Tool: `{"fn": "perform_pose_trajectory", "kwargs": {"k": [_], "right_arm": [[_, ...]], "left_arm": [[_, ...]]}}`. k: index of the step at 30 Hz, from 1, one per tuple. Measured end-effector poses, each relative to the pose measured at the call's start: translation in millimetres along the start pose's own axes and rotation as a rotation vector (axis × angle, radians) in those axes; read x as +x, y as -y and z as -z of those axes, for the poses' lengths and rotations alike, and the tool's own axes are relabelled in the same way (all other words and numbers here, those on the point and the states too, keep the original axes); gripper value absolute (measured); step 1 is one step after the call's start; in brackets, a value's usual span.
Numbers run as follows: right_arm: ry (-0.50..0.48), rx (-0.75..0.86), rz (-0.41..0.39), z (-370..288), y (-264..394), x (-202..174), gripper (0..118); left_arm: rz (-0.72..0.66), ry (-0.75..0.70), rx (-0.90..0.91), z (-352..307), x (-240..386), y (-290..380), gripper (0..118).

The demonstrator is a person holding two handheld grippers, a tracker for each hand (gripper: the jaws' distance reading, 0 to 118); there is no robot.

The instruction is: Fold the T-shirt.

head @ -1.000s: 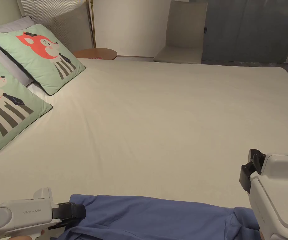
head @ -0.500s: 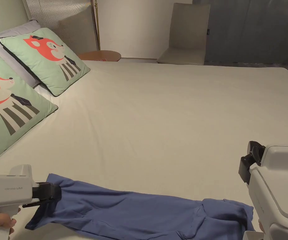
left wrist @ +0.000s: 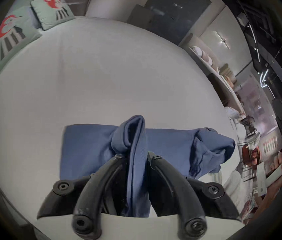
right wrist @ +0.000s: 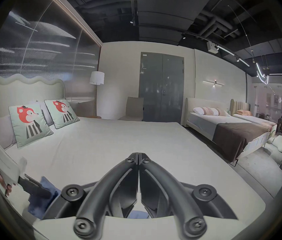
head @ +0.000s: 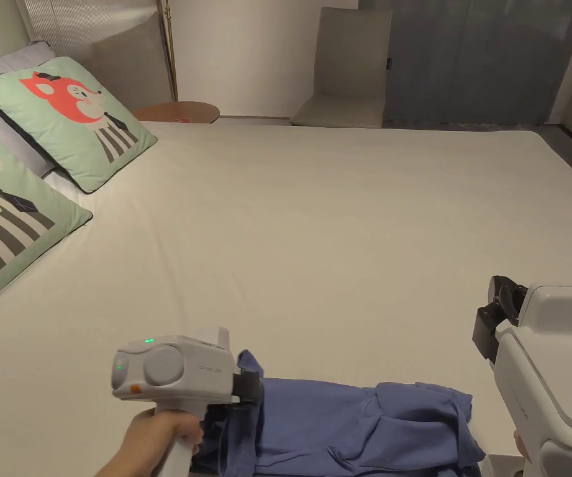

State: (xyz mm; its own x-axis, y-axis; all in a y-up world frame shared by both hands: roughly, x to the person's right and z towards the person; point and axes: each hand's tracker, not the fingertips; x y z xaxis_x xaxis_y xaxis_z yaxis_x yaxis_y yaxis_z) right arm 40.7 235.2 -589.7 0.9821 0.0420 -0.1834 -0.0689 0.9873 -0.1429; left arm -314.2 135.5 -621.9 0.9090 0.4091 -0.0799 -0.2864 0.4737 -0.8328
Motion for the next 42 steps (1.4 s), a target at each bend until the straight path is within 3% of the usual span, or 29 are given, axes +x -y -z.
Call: {"fn": "perform_pose_trajectory", "kwargs": {"k": [5, 6, 7, 8, 9, 10, 11, 14, 17, 20, 22, 24, 25, 33, 42], "right_arm": [[0.019, -0.011, 0.008, -2.2, 2.3, 12.7, 1], [0.023, -0.013, 0.008, -2.5, 2.8, 15.2, 1], [0.027, -0.014, 0.006, -3.1, 2.7, 17.3, 1], [0.033, -0.013, 0.005, -3.8, 2.6, 19.0, 1], [0.039, -0.012, 0.006, -5.7, 2.1, 21.3, 1], [0.043, -0.011, 0.009, -6.6, 1.9, 23.5, 1], [0.046, -0.014, 0.013, -6.7, 1.6, 25.1, 1], [0.050, -0.016, 0.026, -2.8, 3.4, 30.2, 1], [0.045, -0.017, 0.027, -5.2, 3.0, 29.1, 1], [0.035, -0.015, 0.027, -7.6, 2.8, 25.1, 1], [0.026, -0.017, 0.028, -6.0, 3.2, 24.3, 1], [0.022, -0.017, 0.032, -5.8, 3.5, 21.7, 1], [0.018, -0.018, 0.035, -5.4, 4.0, 20.8, 1], [0.004, -0.032, 0.042, -8.0, 5.8, 15.8, 1], [0.034, -0.046, 0.035, -9.4, 6.5, 33.2, 1]], "left_arm": [[0.025, 0.005, -0.032, 29.6, 25.0, 4.6, 13], [0.029, 0.000, -0.037, 33.1, 27.5, 4.2, 19], [0.033, -0.008, -0.040, 35.3, 29.5, 3.7, 31], [0.032, -0.005, -0.038, 32.2, 31.8, 5.4, 52], [0.031, 0.022, -0.037, 31.0, 31.7, 5.4, 80], [0.025, 0.054, -0.041, 29.7, 32.3, 4.9, 98], [0.018, 0.073, -0.037, 26.2, 32.4, 4.7, 105], [0.023, 0.100, 0.074, 3.6, 34.1, 6.3, 104], [0.064, 0.034, 0.238, -21.8, 25.7, 6.5, 104], [0.088, -0.050, 0.414, -52.6, 17.5, 15.5, 97], [0.096, -0.111, 0.473, -63.7, 9.4, 20.0, 65], [0.140, -0.198, 0.498, -63.1, -1.7, 24.8, 15], [0.169, -0.244, 0.491, -61.5, -5.7, 28.7, 1], [0.243, -0.286, 0.361, -19.9, -10.6, 59.6, 0], [0.349, -0.248, 0.192, 44.8, 26.1, 82.9, 0]]}}
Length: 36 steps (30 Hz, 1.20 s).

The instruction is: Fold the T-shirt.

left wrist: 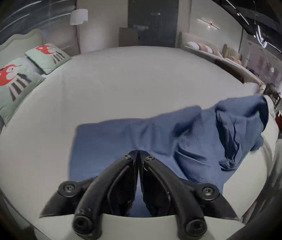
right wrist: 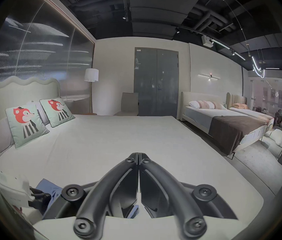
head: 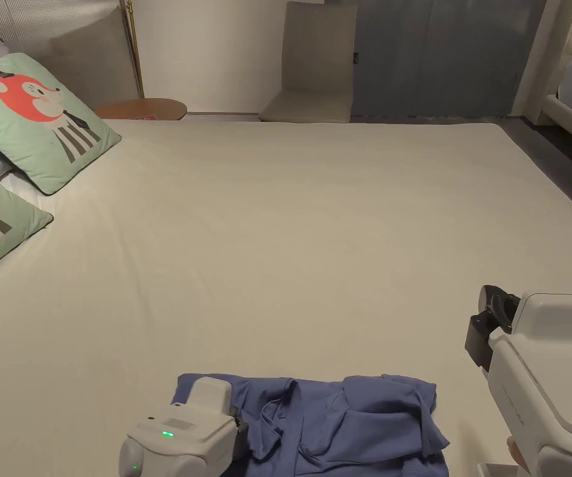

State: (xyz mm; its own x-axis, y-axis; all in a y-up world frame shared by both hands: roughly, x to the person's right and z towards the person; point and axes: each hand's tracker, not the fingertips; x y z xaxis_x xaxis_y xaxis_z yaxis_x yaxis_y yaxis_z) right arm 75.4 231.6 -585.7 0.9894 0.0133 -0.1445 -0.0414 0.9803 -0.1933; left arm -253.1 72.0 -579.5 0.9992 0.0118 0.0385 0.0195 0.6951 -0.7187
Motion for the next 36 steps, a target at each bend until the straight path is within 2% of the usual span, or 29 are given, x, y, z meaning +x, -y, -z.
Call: {"fn": "perform_pose_trajectory", "kwargs": {"k": [4, 8, 17, 21, 26, 27, 28, 29, 30, 31, 32, 36], "right_arm": [[0.022, -0.003, 0.006, 0.4, 3.2, 10.6, 1], [0.035, -0.007, 0.007, -1.1, 4.5, 15.7, 1], [0.036, -0.005, 0.011, -2.5, 4.6, 14.6, 1], [0.028, -0.001, 0.005, -5.6, 1.4, 7.3, 1], [0.016, 0.002, 0.006, -3.8, 0.4, 0.6, 1], [0.012, 0.002, 0.005, -0.8, 0.7, 0.5, 1], [0.008, 0.002, 0.003, 1.0, 1.0, -0.4, 1], [0.006, 0.002, 0.003, 1.5, 1.1, -2.0, 1], [0.002, 0.001, 0.002, 2.1, 1.2, -3.7, 1], [-0.002, -0.001, 0.001, -1.0, 0.4, -8.1, 1], [-0.005, -0.003, 0.000, -1.4, 0.3, -10.1, 1], [-0.014, -0.010, -0.010, 4.0, 1.8, -12.5, 1]], "left_arm": [[0.092, -0.062, 0.018, 10.6, 26.0, 0.6, 0], [0.030, 0.012, 0.015, -0.6, 39.0, -11.6, 0], [0.031, 0.074, 0.012, -2.1, 32.8, -18.2, 0], [-0.167, 0.181, 0.050, -29.6, -5.0, -31.7, 0], [-0.452, 0.389, 0.054, -48.3, -77.6, -39.4, 1], [-0.529, 0.434, 0.054, -49.1, -94.4, -37.5, 9], [-0.594, 0.460, 0.051, -49.3, -108.2, -34.8, 23], [-0.627, 0.480, 0.035, -48.8, -119.8, -32.5, 47], [-0.660, 0.497, 0.018, -40.9, -134.7, -28.7, 79], [-0.657, 0.505, -0.018, -36.8, -143.6, -26.1, 100], [-0.660, 0.501, -0.038, -34.1, -148.8, -23.9, 110], [-0.674, 0.492, -0.063, -23.4, -160.8, -8.2, 110]]}}
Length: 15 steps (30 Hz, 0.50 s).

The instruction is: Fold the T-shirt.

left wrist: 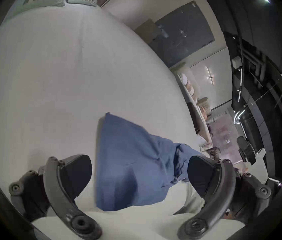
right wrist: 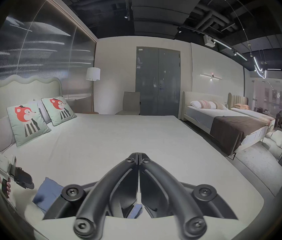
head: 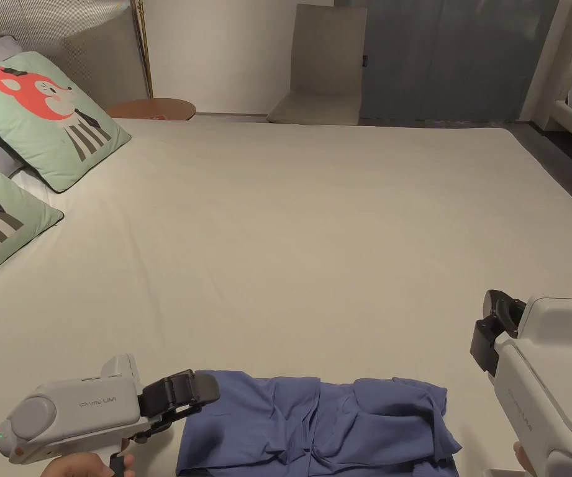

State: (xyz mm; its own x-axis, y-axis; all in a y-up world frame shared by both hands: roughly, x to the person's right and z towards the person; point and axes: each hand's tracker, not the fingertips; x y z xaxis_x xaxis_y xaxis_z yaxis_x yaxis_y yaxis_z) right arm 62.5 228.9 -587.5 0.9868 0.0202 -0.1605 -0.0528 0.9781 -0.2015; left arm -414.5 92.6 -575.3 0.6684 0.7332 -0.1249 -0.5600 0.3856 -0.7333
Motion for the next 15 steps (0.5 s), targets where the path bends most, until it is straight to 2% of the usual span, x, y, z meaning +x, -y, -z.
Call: {"fn": "perform_pose_trajectory", "kwargs": {"k": [5, 6, 9, 11, 13, 15], "right_arm": [[0.005, -0.011, -0.010, -0.4, 0.3, 0.3, 1], [0.008, -0.012, -0.011, -0.2, 0.4, 0.6, 1], [0.017, -0.019, -0.015, 0.7, 0.6, 2.0, 1], [0.022, -0.020, -0.011, 0.7, 0.5, 2.7, 1], [0.023, -0.023, -0.010, 0.8, 0.1, 2.9, 1], [0.024, -0.025, -0.009, 0.5, -0.6, 2.6, 1]], "left_arm": [[-0.058, 0.044, -0.049, 11.8, -18.9, 7.2, 106], [-0.062, 0.059, -0.057, 12.7, -11.6, 12.4, 97], [-0.055, 0.066, -0.057, 22.1, -7.9, 20.3, 57], [-0.031, 0.044, -0.075, 27.8, -9.7, 23.1, 44], [-0.032, 0.046, -0.072, 30.9, -7.0, 25.9, 21], [-0.032, 0.038, -0.070, 31.8, -15.0, 24.0, 13]]}}
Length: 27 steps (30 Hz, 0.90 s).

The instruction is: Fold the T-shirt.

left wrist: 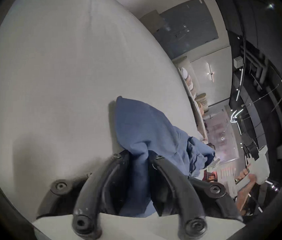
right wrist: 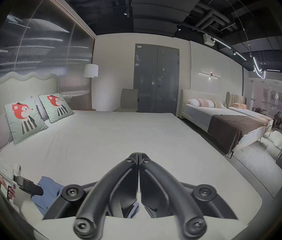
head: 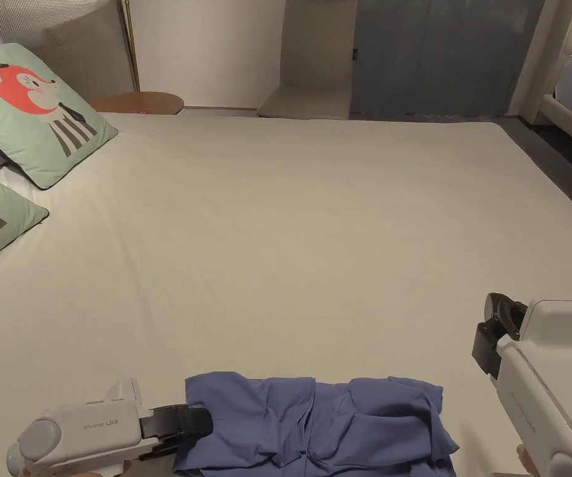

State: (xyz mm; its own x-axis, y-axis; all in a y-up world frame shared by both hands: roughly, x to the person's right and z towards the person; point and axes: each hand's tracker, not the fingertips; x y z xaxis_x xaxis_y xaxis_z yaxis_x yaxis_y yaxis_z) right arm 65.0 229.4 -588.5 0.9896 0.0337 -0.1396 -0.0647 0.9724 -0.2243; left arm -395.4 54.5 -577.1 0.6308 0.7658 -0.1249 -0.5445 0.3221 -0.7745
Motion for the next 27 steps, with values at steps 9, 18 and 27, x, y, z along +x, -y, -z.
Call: {"fn": "perform_pose_trajectory", "kwargs": {"k": [9, 18, 27], "right_arm": [[-0.029, 0.006, -0.001, 4.3, -4.2, -7.1, 1], [-0.066, 0.009, 0.009, 8.0, -0.8, -15.4, 1], [-0.062, 0.024, 0.021, 0.3, -1.0, -5.6, 1]], "left_arm": [[0.177, -0.173, 0.079, -57.1, -8.1, -26.8, 11], [0.273, -0.403, 0.134, -101.5, 53.6, -32.2, 11], [0.495, -0.407, 0.047, -35.8, 158.8, -17.8, 11]]}}
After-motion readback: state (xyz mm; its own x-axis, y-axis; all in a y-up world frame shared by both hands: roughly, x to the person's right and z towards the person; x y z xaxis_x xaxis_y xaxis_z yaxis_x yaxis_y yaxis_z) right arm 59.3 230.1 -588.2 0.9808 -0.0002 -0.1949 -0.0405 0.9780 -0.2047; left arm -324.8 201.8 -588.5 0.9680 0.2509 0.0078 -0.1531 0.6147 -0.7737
